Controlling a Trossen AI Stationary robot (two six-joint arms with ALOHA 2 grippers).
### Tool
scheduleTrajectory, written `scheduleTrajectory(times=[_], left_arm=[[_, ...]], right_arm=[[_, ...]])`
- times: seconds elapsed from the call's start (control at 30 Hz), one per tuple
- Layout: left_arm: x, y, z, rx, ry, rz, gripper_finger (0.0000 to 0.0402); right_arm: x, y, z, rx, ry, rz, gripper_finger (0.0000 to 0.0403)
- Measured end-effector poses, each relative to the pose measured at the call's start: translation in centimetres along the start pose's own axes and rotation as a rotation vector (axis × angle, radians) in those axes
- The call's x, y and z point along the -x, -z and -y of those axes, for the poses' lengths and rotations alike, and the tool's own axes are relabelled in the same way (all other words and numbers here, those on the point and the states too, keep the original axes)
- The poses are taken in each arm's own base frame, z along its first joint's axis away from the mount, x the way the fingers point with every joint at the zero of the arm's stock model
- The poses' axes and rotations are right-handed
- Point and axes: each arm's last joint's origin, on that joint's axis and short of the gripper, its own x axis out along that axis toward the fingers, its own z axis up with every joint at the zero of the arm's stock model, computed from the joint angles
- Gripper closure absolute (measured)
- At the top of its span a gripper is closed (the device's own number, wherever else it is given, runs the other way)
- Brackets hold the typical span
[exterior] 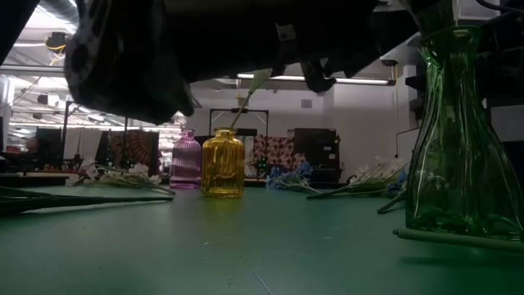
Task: Sort flowers into vase by color
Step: Put the bottom white flowers into the green vase
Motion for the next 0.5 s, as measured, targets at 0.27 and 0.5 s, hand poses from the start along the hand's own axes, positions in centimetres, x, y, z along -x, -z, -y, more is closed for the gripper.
scheduleTrajectory(times=[0.27, 0.5], left_arm=[[0.2, -1.1, 1.1, -0.127, -0.089, -0.112, 0.0136], [-0.5, -3.6, 1.0, -0.211, -0.121, -0.248, 0.0135]], right_arm=[[0.0, 0.0, 0.0, 0.0, 0.0, 0.0, 0.0205], [0.0, 0.0, 0.0, 0.0, 0.0, 0.0, 0.0205]])
